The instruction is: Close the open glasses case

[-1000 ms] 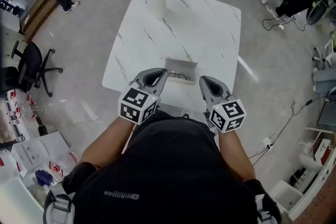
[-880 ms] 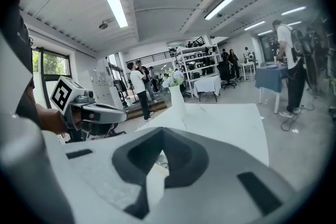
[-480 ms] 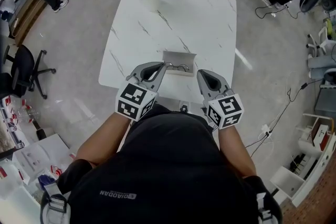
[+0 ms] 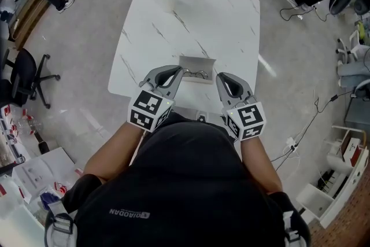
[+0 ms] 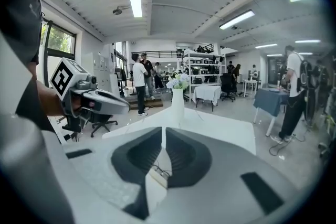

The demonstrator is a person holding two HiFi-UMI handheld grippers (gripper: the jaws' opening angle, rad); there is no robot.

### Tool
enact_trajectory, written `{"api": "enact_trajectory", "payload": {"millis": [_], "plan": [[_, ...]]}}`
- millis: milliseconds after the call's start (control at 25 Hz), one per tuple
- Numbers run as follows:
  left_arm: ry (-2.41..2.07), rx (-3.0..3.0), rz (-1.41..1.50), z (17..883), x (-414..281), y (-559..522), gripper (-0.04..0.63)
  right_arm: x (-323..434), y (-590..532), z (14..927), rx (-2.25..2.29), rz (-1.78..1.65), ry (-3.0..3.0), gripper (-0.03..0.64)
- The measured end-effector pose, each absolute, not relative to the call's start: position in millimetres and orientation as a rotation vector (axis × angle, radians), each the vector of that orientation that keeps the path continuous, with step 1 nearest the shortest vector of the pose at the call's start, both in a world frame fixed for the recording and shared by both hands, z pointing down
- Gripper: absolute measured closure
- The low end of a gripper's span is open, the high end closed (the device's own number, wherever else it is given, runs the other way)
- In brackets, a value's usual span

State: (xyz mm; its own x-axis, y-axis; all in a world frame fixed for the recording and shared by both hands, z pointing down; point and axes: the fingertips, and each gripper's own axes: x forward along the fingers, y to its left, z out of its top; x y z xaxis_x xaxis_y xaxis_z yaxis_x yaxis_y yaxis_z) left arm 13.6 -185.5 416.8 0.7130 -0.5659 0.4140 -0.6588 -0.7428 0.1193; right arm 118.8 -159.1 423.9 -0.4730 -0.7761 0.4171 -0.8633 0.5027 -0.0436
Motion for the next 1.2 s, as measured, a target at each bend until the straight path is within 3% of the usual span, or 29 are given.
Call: {"api": "enact_trajectory", "payload": {"millis": [640, 1200], "plan": [[-1.018, 2.7, 0.551, 413.9, 11.3, -178.5, 0.533, 120.6, -156.6, 416.5, 1.35, 0.294, -2.443, 0.551], [-1.059, 2.698, 0.589, 418.1, 6.7, -177.4, 0.517, 134.0, -163.6, 417.3, 1.368, 0.303, -2.445, 0.551]]}}
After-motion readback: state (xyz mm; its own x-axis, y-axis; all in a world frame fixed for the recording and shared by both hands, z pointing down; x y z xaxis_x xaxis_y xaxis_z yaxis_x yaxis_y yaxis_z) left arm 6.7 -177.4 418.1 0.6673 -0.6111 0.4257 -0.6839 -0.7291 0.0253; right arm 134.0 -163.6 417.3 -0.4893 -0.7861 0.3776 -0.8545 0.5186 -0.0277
